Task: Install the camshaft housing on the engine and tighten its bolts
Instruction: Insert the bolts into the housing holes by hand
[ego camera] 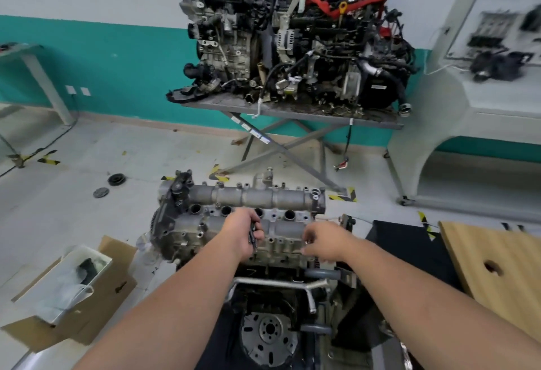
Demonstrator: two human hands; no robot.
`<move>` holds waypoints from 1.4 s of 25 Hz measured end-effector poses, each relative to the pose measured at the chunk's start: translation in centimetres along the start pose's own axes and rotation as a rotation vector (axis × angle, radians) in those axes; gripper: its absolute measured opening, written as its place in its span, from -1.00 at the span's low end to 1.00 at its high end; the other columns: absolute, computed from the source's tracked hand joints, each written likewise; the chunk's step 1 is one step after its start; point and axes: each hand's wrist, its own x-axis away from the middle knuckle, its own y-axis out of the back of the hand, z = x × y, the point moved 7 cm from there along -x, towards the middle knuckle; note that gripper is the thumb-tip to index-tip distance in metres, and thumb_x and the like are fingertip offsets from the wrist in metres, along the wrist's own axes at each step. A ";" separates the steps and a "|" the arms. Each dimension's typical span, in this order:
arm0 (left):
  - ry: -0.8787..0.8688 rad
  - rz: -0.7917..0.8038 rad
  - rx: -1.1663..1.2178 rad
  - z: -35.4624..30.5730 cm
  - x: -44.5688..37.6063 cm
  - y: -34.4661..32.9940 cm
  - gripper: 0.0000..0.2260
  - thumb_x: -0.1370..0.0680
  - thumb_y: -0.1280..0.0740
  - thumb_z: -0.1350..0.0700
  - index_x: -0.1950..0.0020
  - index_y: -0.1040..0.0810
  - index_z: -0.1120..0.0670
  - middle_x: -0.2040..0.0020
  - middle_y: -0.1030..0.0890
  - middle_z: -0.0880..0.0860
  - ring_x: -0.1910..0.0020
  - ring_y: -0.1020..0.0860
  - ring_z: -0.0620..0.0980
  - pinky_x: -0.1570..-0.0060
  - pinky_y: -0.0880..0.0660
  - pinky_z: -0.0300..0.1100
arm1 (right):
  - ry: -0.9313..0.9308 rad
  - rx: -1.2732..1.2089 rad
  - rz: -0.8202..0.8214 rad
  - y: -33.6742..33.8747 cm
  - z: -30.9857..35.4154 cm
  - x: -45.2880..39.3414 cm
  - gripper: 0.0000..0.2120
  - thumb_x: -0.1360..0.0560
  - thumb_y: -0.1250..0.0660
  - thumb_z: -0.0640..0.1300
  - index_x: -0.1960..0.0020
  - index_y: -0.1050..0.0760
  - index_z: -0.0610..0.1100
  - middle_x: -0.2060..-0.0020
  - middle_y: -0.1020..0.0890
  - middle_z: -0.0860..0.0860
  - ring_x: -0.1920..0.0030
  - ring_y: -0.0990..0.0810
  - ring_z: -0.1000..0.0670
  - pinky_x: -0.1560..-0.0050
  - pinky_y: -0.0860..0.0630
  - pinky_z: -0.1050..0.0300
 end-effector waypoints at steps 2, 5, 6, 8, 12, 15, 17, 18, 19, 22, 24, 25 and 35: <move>0.013 0.007 -0.011 0.4 -0.6 -0.5 -0.81 -0.50 -0.08 0.37 0.20 -0.25 0.09 0.34 -0.29 0.03 0.45 -0.28 -0.08 0.66 -0.17 -0.31 | 0.061 0.096 -0.079 -0.1 0.5 0.0 -0.83 -0.52 -0.41 -0.06 -0.10 -0.59 -0.05 -0.01 -0.64 -0.04 0.03 -0.61 -0.05 -0.03 -0.60 0.01; 0.008 0.000 -0.027 0.2 -1.1 -0.4 -0.82 -0.50 -0.08 0.37 0.19 -0.27 0.10 0.33 -0.31 0.04 0.46 -0.29 -0.08 0.65 -0.17 -0.31 | 0.070 0.243 -0.102 -0.1 1.3 -0.4 -0.86 -0.54 -0.34 -0.18 -0.08 -0.59 -0.14 0.03 -0.62 -0.10 0.05 -0.61 -0.12 -0.03 -0.60 -0.02; 0.002 -0.007 -0.043 -0.1 -1.1 -0.2 -0.82 -0.50 -0.09 0.37 0.20 -0.28 0.10 0.34 -0.31 0.04 0.48 -0.29 -0.08 0.65 -0.17 -0.31 | 0.062 0.289 -0.081 -0.2 1.6 -0.5 -0.87 -0.53 -0.31 -0.23 -0.06 -0.58 -0.17 0.06 -0.61 -0.11 0.09 -0.60 -0.12 0.02 -0.61 -0.01; -0.016 -0.037 -0.081 -0.9 -1.3 0.4 -0.82 -0.50 -0.10 0.36 0.21 -0.29 0.11 0.35 -0.33 0.05 0.54 -0.28 -0.08 0.64 -0.18 -0.30 | 0.058 0.360 -0.042 -0.1 2.3 -0.4 -0.89 -0.51 -0.25 -0.31 0.05 -0.54 -0.19 0.19 -0.56 -0.09 0.20 -0.57 -0.09 0.15 -0.58 0.04; -0.050 -0.080 -0.113 -2.0 -1.3 1.9 -0.82 -0.49 -0.08 0.38 0.16 -0.36 0.13 0.32 -0.33 0.06 0.47 -0.28 -0.06 0.61 -0.19 -0.28 | 0.054 0.455 0.016 0.6 3.4 -0.5 -0.82 -0.50 -0.25 -0.34 0.25 -0.42 -0.16 0.34 -0.44 -0.06 0.33 -0.44 -0.06 0.22 -0.47 0.08; -0.046 -0.071 -0.153 -2.3 -1.4 2.6 -0.79 -0.49 -0.08 0.38 0.11 -0.42 0.12 0.31 -0.33 0.06 0.47 -0.29 -0.06 0.60 -0.19 -0.29 | 0.057 0.450 0.036 0.8 3.6 -0.5 -0.75 -0.47 -0.28 -0.33 0.34 -0.34 -0.15 0.40 -0.39 -0.05 0.41 -0.37 -0.03 0.32 -0.41 0.12; -0.038 -0.059 -0.169 -2.3 -1.4 2.6 -0.79 -0.49 -0.09 0.38 0.12 -0.42 0.11 0.34 -0.33 0.06 0.49 -0.28 -0.06 0.61 -0.19 -0.29 | 0.073 0.425 0.014 1.4 3.9 -0.4 -0.85 -0.44 -0.30 -0.28 0.29 -0.41 -0.20 0.38 -0.46 -0.08 0.38 -0.42 -0.03 0.32 -0.44 0.11; -0.033 -0.051 -0.170 -2.3 -1.5 2.5 -0.81 -0.49 -0.09 0.37 0.12 -0.41 0.12 0.36 -0.34 0.06 0.49 -0.28 -0.06 0.62 -0.19 -0.29 | 0.086 0.385 -0.020 2.2 4.1 -0.4 -0.92 -0.43 -0.32 -0.25 0.23 -0.48 -0.23 0.33 -0.53 -0.11 0.33 -0.48 -0.05 0.28 -0.49 0.07; -0.032 -0.043 -0.166 -2.4 -1.6 2.4 -0.82 -0.49 -0.10 0.37 0.13 -0.39 0.12 0.36 -0.34 0.06 0.49 -0.28 -0.06 0.62 -0.19 -0.29 | 0.093 0.317 -0.068 3.1 4.3 -0.5 -0.93 -0.43 -0.32 -0.23 0.18 -0.54 -0.24 0.27 -0.61 -0.12 0.28 -0.54 -0.05 0.22 -0.55 0.04; -0.071 -0.034 -0.101 -3.4 -2.3 2.6 -0.83 -0.49 -0.09 0.38 0.16 -0.34 0.13 0.32 -0.35 0.07 0.49 -0.30 -0.07 0.65 -0.20 -0.30 | 0.082 0.066 -0.253 6.0 4.5 -0.9 -0.95 -0.43 -0.37 -0.18 0.18 -0.61 -0.12 0.25 -0.66 0.00 0.23 -0.61 0.03 0.25 -0.57 0.12; -0.105 -0.052 0.000 -4.4 -2.8 3.5 -0.82 -0.50 -0.09 0.37 0.16 -0.33 0.11 0.32 -0.35 0.04 0.50 -0.31 -0.09 0.64 -0.20 -0.30 | 0.045 -0.073 -0.326 6.5 4.3 -1.3 -0.94 -0.43 -0.37 -0.19 0.20 -0.61 -0.08 0.29 -0.66 0.04 0.26 -0.60 0.07 0.30 -0.51 0.19; -0.117 -0.067 0.055 -4.9 -2.9 4.2 -0.82 -0.50 -0.09 0.37 0.17 -0.32 0.10 0.35 -0.35 0.03 0.50 -0.31 -0.09 0.64 -0.21 -0.30 | 0.025 -0.125 -0.335 6.1 4.0 -1.7 -0.91 -0.44 -0.36 -0.20 0.20 -0.61 -0.07 0.30 -0.66 0.05 0.25 -0.61 0.07 0.30 -0.50 0.21; -0.102 -0.068 0.006 -4.9 -3.3 5.2 -0.79 -0.50 -0.07 0.40 0.13 -0.33 0.10 0.35 -0.35 0.03 0.48 -0.30 -0.07 0.64 -0.18 -0.28 | 0.003 -0.132 -0.504 3.4 6.7 -6.4 -0.86 -0.52 -0.30 -0.21 0.16 -0.60 -0.18 0.24 -0.65 -0.08 0.16 -0.60 -0.08 0.08 -0.58 0.02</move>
